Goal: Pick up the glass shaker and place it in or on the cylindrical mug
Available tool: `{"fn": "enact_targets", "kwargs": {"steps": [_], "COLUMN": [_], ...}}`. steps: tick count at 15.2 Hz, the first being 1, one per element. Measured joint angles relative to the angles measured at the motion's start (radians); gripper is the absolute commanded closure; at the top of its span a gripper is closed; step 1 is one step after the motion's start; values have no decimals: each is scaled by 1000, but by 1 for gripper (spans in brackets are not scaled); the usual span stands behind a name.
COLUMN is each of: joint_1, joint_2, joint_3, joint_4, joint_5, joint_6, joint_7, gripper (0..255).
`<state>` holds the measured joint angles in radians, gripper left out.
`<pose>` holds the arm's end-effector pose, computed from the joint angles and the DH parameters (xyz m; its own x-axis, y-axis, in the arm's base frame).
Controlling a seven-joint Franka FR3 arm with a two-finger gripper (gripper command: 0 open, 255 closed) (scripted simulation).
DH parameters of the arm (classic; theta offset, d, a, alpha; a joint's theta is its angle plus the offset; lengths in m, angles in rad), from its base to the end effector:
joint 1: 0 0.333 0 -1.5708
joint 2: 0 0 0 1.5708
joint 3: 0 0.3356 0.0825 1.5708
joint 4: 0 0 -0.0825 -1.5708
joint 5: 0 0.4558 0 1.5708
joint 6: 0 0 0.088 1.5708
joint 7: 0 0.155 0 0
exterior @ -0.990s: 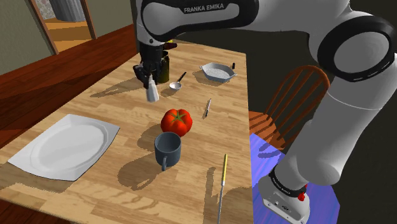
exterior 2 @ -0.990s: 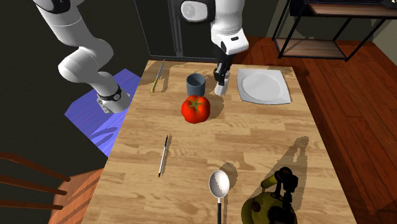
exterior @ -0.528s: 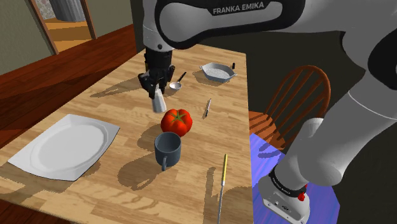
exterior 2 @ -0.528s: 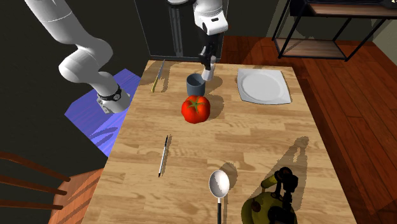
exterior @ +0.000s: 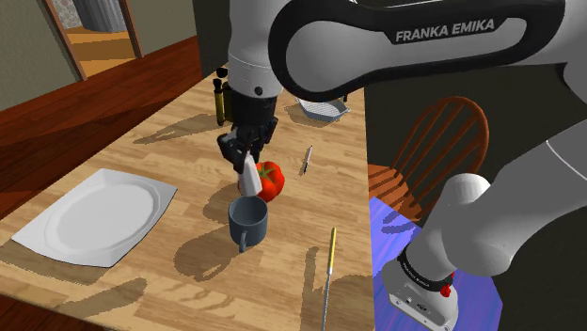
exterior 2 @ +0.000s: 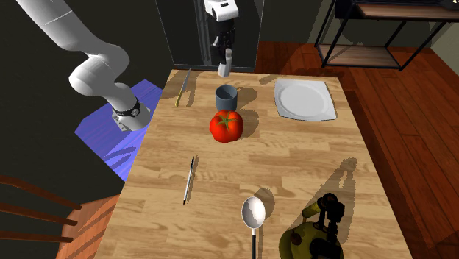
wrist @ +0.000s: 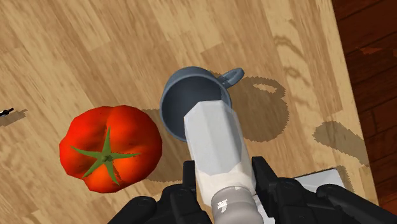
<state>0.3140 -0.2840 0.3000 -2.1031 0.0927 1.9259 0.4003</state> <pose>0.4423 0.3335 0.4939 0.9809 0.1748 0.0853 0.1789 -0.9829 -0.0434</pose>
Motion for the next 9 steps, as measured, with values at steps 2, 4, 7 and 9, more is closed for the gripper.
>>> {"fn": "enact_targets", "kwargs": {"steps": [2,4,7,9], "joint_1": [8,9,10,11], "joint_2": [-17,-13,-11,-7], "joint_3": [9,12,15,18], "joint_4": [-29,-52,-88,-111], "joint_5": [6,7,8,9], "joint_6": [13,39,77,104], "joint_7": [13,15,15,17], "gripper": [255,255,255,255]}}
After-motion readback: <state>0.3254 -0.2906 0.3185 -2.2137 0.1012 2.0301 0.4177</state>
